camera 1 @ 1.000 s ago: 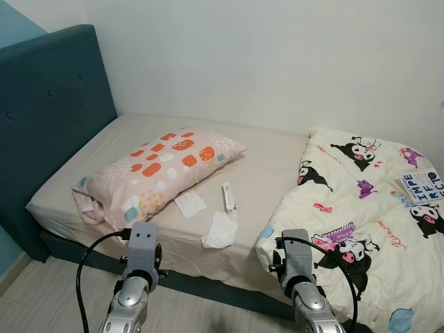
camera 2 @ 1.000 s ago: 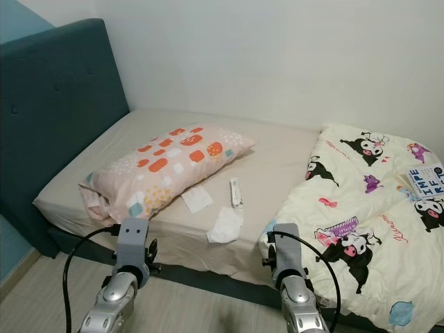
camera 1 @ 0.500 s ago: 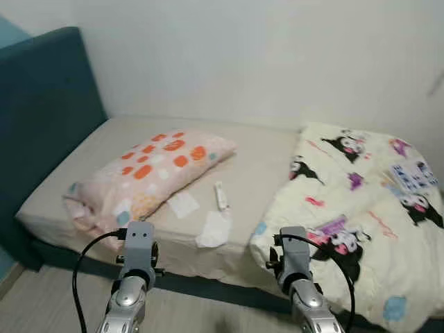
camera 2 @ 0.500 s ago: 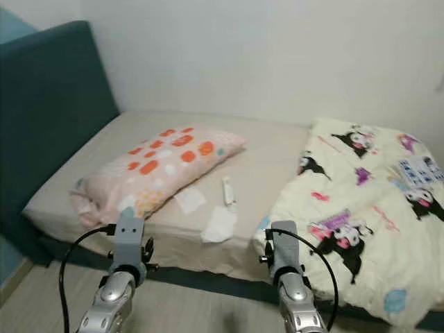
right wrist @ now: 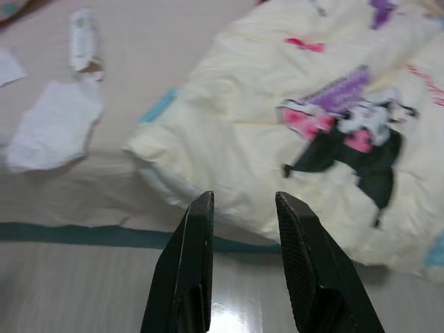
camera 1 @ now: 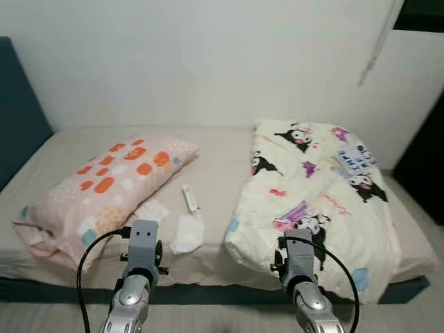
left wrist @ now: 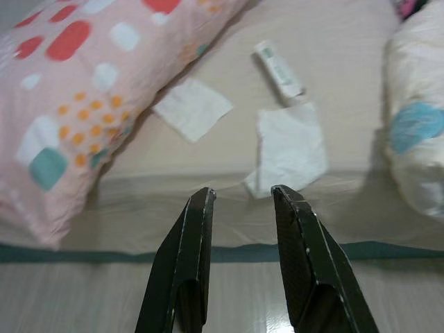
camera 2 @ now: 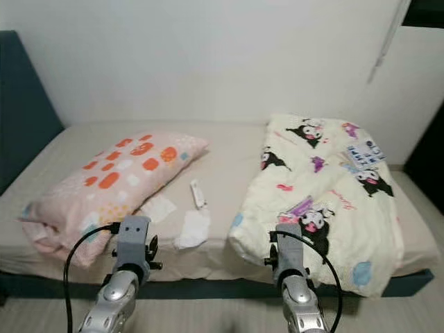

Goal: Clean up the room

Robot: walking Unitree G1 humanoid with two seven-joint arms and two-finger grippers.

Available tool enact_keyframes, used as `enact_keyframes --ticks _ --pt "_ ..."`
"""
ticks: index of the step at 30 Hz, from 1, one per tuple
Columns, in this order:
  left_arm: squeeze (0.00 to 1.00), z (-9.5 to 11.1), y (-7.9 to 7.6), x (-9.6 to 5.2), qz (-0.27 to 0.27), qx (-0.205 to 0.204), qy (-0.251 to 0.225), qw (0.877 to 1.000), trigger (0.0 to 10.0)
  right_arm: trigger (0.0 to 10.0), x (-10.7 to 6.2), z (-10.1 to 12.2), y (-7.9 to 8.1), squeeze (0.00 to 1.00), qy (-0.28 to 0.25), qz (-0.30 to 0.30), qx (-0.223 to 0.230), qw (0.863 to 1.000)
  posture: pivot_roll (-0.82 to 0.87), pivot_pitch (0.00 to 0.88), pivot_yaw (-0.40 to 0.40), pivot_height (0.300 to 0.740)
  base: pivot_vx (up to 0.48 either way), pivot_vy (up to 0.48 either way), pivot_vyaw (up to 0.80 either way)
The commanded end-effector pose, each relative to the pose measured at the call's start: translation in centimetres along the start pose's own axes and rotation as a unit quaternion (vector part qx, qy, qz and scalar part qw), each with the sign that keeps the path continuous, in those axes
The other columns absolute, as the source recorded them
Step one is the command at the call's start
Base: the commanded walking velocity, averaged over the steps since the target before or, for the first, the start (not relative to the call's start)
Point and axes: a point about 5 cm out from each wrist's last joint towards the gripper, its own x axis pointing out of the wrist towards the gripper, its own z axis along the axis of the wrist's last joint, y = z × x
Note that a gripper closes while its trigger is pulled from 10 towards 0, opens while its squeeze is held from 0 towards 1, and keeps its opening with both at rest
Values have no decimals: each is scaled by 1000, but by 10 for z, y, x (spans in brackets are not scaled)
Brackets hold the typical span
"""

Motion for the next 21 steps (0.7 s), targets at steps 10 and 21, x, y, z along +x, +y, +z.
enact_keyframes --ticks 10,21 --pt "0 -4 1 -1 -1 10 0 1000 10000 10000 -1 2 0 0 -17 -1 8 1000 -16 36 -13 740 0 0 0" --pt "0 2 2 4 14 -22 -5 1000 10000 10000 -5 37 30 0 -139 92 -97 981 -21 31 -13 740 0 0 0"
